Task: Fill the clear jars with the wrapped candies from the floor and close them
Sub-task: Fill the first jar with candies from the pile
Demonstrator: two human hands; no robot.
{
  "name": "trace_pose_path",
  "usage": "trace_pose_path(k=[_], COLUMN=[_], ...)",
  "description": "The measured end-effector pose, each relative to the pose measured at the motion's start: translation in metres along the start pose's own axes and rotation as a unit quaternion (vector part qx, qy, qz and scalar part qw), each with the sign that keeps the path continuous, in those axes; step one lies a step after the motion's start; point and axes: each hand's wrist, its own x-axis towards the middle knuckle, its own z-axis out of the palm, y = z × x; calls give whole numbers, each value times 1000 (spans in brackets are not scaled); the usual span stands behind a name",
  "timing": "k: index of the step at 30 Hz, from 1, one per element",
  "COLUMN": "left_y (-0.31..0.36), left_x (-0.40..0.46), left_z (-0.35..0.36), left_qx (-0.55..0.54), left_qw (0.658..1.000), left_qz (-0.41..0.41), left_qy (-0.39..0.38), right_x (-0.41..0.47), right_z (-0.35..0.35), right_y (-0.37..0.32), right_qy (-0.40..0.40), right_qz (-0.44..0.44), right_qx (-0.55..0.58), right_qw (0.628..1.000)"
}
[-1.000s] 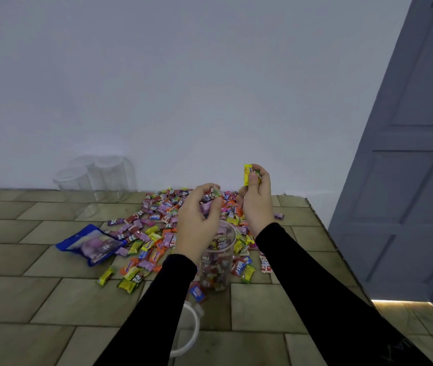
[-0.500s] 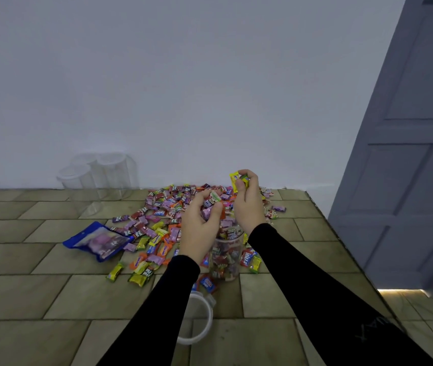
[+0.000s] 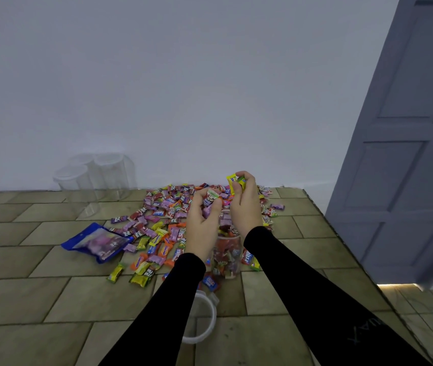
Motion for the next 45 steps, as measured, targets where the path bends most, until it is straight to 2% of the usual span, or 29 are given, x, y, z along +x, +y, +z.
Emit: trace_pose_path(k=[10, 23, 30, 33, 36, 40, 45], left_y=[-5, -8, -6, 0, -16, -50, -42], left_x=[-5, -4, -5, -9, -9, -9, -17], left_z=[-1, 0, -5, -5, 0, 7, 19], left_qx=[-91, -109, -143, -154, -129, -119, -165], left_qw=[995, 994, 989, 988, 988, 967, 956], left_qz=[-26, -32, -12, 0, -71, -225, -240], left_qy=[15, 11, -38, -5, 56, -20, 27], right_x=[0, -1, -1, -2, -1, -2, -7], right_z=[-1, 0, -1, -1, -2, -10, -21], right_y=[3, 5, 2, 3, 5, 4, 3], right_qy=[1, -3, -9, -14, -20, -58, -118], right_qz=[40, 37, 46, 45, 45, 26, 17], right_qx=[16, 0, 10, 6, 13, 7, 14], right_qw=[999, 999, 999, 999, 999, 998, 993])
